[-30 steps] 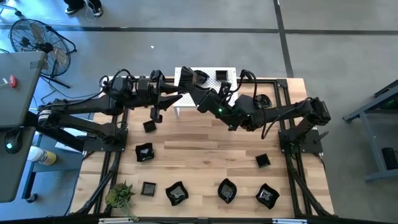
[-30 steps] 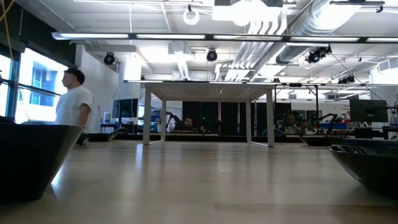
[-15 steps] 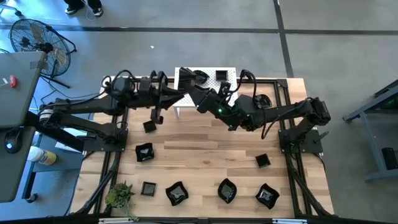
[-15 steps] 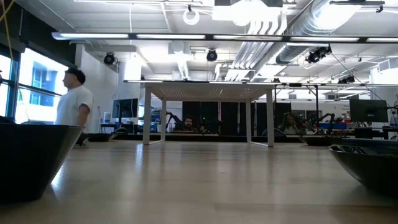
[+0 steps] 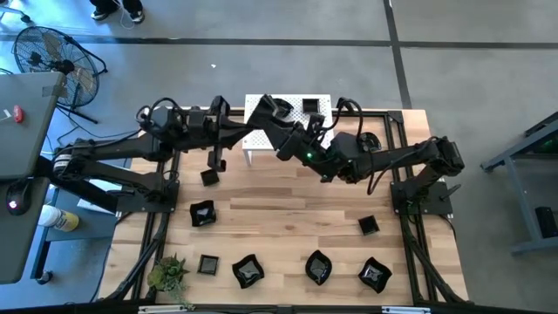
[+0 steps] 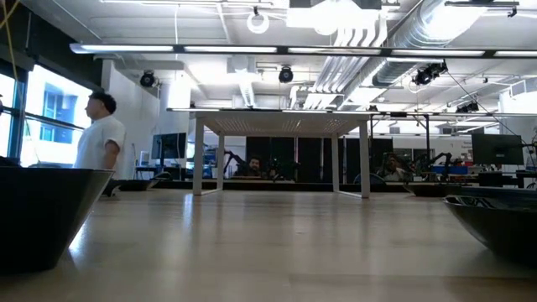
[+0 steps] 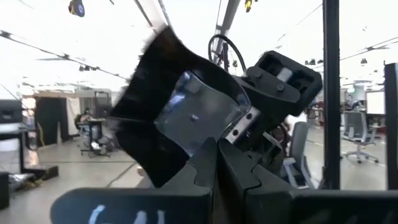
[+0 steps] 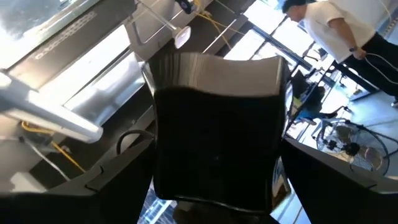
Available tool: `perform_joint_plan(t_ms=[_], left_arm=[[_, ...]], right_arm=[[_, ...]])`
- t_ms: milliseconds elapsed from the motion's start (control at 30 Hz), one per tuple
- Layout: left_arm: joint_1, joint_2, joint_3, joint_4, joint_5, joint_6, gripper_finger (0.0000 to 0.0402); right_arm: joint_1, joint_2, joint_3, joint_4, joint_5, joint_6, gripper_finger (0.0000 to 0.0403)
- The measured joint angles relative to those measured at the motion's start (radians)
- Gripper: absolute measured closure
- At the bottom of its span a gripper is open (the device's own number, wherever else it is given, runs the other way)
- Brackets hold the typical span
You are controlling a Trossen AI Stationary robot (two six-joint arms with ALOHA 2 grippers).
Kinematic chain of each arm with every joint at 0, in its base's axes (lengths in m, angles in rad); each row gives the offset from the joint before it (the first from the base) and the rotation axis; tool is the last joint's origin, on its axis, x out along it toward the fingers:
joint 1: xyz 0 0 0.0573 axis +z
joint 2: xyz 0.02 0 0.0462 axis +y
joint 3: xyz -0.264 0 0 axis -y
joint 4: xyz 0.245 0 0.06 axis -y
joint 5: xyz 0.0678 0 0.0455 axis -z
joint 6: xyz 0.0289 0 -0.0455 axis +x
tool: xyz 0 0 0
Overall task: Pick & Place Mini shaped plates
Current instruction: Put the distorted square plate on the shelf
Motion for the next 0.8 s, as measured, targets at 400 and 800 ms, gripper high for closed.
perform_joint_plan(t_ms=[400,800], left_arm=[[0.0,-0.073,0.0,-0.048,-0.034,0.055,0.0401],[0.001,-0.087,0.002,-0.097,-0.054,0.068,0.0401]], right_arm=[[0.0,-0.055,-0.003,-0.096,-0.06,-0.092,0.0064],[0.0,-0.123,-0.003,-0.29,-0.154,-0.11,0.0066]])
